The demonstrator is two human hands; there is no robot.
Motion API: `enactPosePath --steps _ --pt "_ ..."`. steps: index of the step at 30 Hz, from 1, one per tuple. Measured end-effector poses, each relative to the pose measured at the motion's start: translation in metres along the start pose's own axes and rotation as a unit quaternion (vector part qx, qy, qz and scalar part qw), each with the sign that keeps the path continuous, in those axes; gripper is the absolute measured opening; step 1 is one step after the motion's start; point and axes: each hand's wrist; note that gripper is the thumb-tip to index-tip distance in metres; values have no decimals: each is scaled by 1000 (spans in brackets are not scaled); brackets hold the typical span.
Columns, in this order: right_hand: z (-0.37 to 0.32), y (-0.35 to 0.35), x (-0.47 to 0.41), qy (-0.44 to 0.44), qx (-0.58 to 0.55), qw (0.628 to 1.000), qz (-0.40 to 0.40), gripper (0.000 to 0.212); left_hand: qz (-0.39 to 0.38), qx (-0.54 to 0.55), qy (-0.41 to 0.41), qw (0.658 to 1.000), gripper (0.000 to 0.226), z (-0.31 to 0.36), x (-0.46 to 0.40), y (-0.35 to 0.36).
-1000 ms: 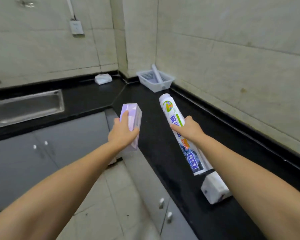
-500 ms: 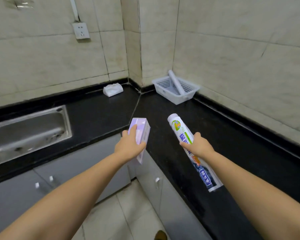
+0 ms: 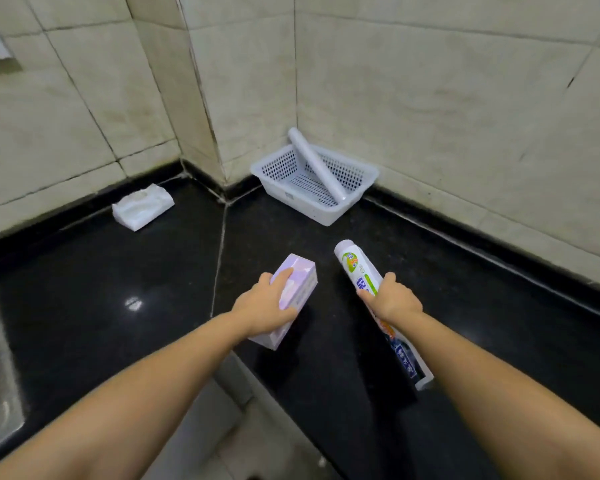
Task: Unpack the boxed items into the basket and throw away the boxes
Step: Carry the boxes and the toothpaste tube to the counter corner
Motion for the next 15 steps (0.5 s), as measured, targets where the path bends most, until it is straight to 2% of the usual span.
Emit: enactPosePath --steps 5,9,12,15 --pt "-7 10 -35 71 -25 997 30 60 -51 -55 123 990 81 -15 -86 -15" --pt "-14 24 -48 116 -16 991 61 66 -111 -151 255 949 92 -29 -138 -29" --pt "-17 33 -52 144 7 986 79 66 -155 -225 289 918 101 -35 -163 -32" --pt "-19 42 -52 168 5 982 88 63 -121 -227 289 922 101 -30 -170 -24"
Point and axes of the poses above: each hand's wrist, its own x-axis away from the middle knuckle, its own y-axis out of the palm, z = x × y, and after that the axes turned 8 degrees about -z, right-handed
